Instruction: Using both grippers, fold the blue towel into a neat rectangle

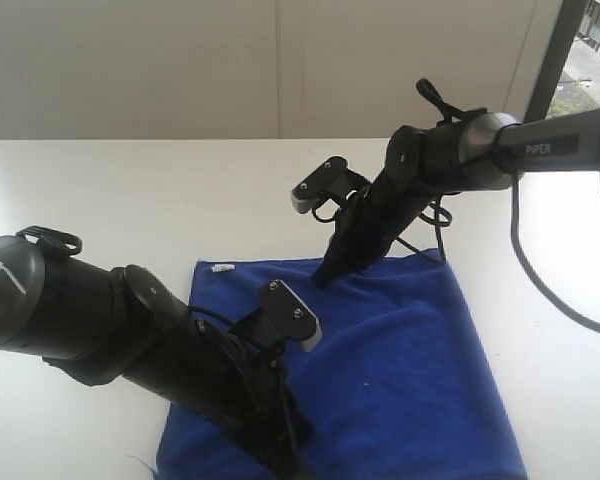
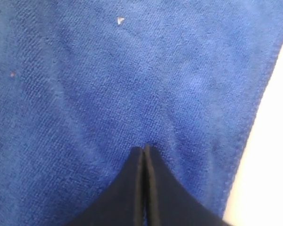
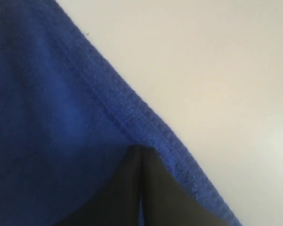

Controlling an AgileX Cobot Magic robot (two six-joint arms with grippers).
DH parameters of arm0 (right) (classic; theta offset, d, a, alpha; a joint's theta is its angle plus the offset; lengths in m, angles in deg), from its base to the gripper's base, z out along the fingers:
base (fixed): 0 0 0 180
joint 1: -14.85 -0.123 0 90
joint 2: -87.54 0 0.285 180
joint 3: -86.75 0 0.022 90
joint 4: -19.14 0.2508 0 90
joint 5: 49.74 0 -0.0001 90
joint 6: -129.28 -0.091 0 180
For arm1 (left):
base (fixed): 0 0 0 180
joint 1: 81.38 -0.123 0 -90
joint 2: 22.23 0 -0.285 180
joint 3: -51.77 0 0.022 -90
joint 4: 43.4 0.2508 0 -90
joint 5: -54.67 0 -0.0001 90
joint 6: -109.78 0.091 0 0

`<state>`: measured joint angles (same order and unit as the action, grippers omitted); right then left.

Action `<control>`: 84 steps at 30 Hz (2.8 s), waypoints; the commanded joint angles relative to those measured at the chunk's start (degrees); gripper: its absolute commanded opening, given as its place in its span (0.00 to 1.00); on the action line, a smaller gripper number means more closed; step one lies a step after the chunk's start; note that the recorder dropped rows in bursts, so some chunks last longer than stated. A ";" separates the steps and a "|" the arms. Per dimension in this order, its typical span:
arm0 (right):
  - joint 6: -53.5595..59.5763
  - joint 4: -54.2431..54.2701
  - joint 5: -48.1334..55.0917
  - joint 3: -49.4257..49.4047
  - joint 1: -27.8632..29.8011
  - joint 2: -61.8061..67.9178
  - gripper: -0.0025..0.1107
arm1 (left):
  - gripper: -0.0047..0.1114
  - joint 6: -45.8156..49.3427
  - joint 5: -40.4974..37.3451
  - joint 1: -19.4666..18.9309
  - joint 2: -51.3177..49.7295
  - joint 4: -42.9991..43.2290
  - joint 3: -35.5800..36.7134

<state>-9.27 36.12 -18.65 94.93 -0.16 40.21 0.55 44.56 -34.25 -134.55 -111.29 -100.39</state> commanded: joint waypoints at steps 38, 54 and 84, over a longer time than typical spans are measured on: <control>-8.73 -9.87 20.22 -1.50 2.86 -10.74 0.02 | 0.04 -0.08 9.77 -1.78 10.36 2.43 -1.46; -8.35 5.93 -0.47 -27.44 -19.29 -18.79 0.02 | 0.04 3.76 -5.90 -15.36 -7.35 2.16 -11.83; -8.35 5.04 4.04 -27.44 -19.29 -17.74 0.02 | 0.04 4.01 -7.66 -17.14 -7.41 2.43 -12.06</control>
<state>-18.17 42.42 -16.47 68.32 -19.40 23.56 4.26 39.43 -51.14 -142.54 -109.62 -112.70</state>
